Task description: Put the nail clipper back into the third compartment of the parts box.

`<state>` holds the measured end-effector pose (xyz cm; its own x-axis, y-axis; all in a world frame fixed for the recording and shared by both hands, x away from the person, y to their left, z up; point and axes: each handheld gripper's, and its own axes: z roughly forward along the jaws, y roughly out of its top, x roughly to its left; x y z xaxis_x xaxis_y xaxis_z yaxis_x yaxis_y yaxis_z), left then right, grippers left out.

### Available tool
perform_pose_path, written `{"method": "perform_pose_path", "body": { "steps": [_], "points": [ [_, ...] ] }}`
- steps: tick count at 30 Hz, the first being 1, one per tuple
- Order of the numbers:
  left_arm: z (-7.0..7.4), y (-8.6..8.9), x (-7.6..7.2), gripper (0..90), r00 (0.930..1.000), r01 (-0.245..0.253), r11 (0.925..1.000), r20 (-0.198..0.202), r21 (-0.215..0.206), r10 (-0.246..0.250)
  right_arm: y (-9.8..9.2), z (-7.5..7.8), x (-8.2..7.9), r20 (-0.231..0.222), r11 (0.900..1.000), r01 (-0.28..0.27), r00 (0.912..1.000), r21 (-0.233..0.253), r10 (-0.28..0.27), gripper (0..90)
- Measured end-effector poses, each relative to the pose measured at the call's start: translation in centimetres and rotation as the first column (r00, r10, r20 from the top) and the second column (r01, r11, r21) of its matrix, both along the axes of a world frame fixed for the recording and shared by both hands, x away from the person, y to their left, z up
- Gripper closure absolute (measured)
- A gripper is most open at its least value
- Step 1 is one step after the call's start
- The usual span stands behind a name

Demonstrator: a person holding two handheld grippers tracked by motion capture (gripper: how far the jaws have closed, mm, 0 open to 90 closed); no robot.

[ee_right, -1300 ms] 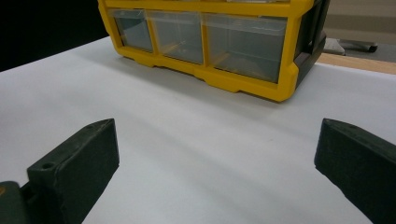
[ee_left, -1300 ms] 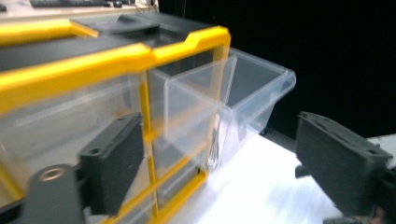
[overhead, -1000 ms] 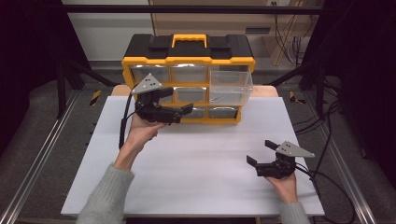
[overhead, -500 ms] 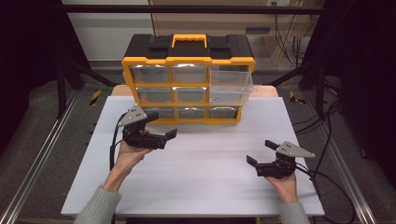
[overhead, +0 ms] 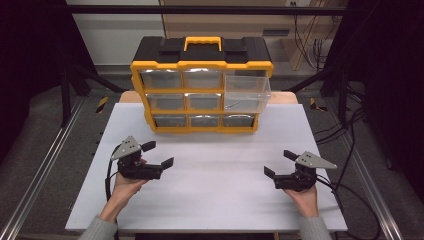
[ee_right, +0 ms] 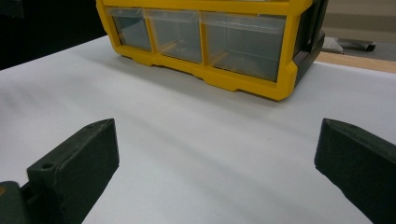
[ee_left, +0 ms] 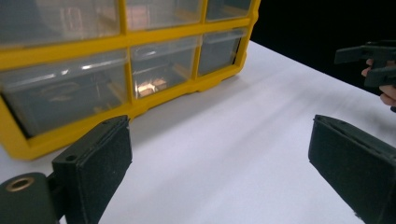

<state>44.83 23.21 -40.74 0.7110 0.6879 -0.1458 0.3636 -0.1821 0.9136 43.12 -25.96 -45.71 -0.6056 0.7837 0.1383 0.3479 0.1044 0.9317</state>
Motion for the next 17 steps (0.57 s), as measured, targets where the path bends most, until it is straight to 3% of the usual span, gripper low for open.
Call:
{"method": "perform_pose_path", "body": {
  "steps": [7, 13, 17],
  "points": [
    [-1.7, 1.4, -0.8, 6.2, 0.9991, -0.031, 0.9994, -0.027, 0.017, 0.032, 0.0, 0.0, 0.0, -0.001, 1.000, 0.000, 1.0000, -0.003, 0.000, 0.6],
    [-2.4, 2.4, -1.3, 6.4, 0.9984, -0.048, 0.9988, -0.027, 0.009, 0.049, 0.0, 0.0, 0.0, -0.002, 1.000, 0.002, 1.0000, -0.001, -0.002, 0.6],
    [-2.8, 2.9, -1.4, 6.6, 0.9973, -0.069, 0.9971, -0.023, 0.034, 0.070, 0.1, -0.1, 0.0, -0.004, 1.000, -0.001, 1.0000, -0.003, 0.001, 0.6]
  ]
}}
